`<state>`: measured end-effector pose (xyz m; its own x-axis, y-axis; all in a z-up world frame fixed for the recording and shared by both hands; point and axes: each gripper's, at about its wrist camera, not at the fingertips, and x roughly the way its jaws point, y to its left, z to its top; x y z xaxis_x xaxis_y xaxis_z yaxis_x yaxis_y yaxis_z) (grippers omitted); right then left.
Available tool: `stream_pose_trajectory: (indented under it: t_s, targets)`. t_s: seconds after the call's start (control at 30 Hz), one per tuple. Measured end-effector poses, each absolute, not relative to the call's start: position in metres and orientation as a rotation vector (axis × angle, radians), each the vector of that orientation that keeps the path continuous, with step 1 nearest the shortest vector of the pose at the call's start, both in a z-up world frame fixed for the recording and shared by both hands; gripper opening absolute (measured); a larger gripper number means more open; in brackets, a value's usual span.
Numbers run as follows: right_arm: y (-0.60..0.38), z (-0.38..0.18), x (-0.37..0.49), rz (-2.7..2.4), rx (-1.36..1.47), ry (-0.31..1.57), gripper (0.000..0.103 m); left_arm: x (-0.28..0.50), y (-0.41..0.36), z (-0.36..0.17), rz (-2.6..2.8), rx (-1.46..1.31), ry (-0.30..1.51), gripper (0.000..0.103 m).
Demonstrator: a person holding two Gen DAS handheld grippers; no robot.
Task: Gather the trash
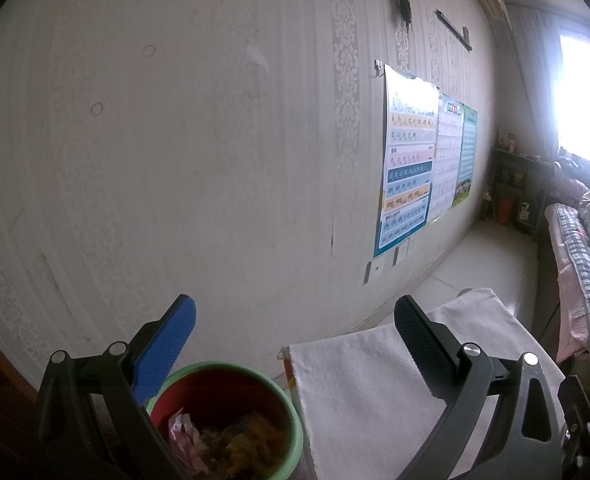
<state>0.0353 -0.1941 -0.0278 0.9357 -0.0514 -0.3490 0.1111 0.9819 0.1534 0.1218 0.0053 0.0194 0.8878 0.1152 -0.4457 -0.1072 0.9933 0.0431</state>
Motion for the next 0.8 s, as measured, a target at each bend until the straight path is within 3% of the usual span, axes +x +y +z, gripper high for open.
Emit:
stream_pose_trajectory:
  t_s: [0.8]
  targets:
    - [-0.1954,-0.0349,0.0392,-0.085,0.179,0.376,0.099,0.1234,0.0069,0.0156,0.12,0.012,0.473,0.095]
